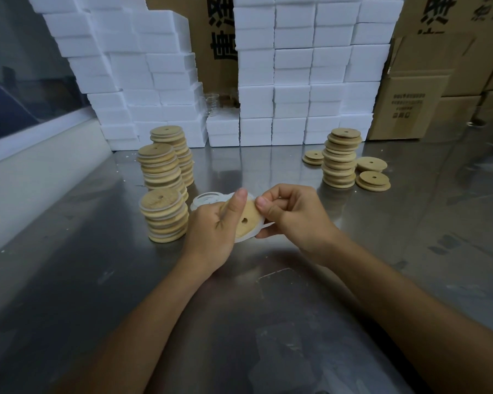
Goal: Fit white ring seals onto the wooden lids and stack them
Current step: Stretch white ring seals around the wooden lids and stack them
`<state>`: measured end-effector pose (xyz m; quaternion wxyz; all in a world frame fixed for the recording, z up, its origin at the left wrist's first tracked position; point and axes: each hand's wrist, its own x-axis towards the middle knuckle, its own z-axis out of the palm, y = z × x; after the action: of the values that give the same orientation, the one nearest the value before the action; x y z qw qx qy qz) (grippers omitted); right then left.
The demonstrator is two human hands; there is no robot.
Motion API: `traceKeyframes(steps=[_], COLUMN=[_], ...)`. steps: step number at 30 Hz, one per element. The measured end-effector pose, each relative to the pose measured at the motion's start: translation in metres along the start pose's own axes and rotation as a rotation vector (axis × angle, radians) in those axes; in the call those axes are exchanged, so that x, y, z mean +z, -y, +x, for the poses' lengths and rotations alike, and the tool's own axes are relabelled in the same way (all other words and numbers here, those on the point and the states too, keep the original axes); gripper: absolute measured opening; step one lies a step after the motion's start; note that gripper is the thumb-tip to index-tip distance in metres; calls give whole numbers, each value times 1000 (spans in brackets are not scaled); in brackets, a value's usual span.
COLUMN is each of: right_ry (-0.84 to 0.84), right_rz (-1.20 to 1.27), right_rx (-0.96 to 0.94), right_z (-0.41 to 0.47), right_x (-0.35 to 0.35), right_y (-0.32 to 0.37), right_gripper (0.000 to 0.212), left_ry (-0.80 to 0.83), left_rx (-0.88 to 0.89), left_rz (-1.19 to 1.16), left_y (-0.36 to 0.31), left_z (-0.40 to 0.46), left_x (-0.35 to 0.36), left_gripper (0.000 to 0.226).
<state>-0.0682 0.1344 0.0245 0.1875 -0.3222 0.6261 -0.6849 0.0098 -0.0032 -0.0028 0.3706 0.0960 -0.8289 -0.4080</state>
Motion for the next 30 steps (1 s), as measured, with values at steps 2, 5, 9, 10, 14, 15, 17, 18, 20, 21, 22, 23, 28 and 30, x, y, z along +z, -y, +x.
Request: traceKeyframes(steps=[2, 5, 9, 10, 14, 15, 17, 18, 20, 21, 22, 23, 28, 30], right_ry=[-26, -51, -7, -5, -18, -21, -23, -25, -32, -36, -38, -38, -21, -22], right_rz=[-11, 11, 79, 95, 145, 152, 162, 170, 189, 195, 198, 199, 231, 241], right_rx=[-8, -24, 39, 58, 112, 112, 103, 102, 97, 88, 80, 77, 120, 133], right_z=[1, 1, 0, 0, 1, 1, 1, 2, 2, 2, 3, 3, 2, 1], right_x=[0, 3, 5, 6, 6, 6, 6, 6, 7, 7, 7, 7, 9, 10], right_y=[0, -1, -2, -2, -2, -3, -4, -5, -6, -7, -6, -6, -8, -9], right_gripper=[13, 12, 11, 12, 18, 18, 17, 17, 18, 17, 16, 13, 19, 20], left_ry=[-5, -28, -78, -78, -89, -88, -84, -82, -80, -81, -82, -86, -124, -129], left_rx=[-44, -89, -114, -117, -153, -158, -156, -156, -172, -182, -191, -200, -161, -139], left_rz=[-43, -102, -114, -113, -138, -140, -125, -121, -133, -142, -151, -161, -132, -117], left_y=[-1, -3, -3, -4, -7, -8, -8, -9, -10, -10, -10, -9, -7, -6], left_z=[0, 1, 0, 0, -1, -1, -1, -1, -1, -1, 0, 0, -1, -1], left_x=[1, 3, 3, 3, 2, 2, 2, 1, 1, 1, 1, 1, 2, 2], left_gripper=[63, 74, 76, 76, 80, 81, 82, 83, 82, 82, 82, 82, 73, 73])
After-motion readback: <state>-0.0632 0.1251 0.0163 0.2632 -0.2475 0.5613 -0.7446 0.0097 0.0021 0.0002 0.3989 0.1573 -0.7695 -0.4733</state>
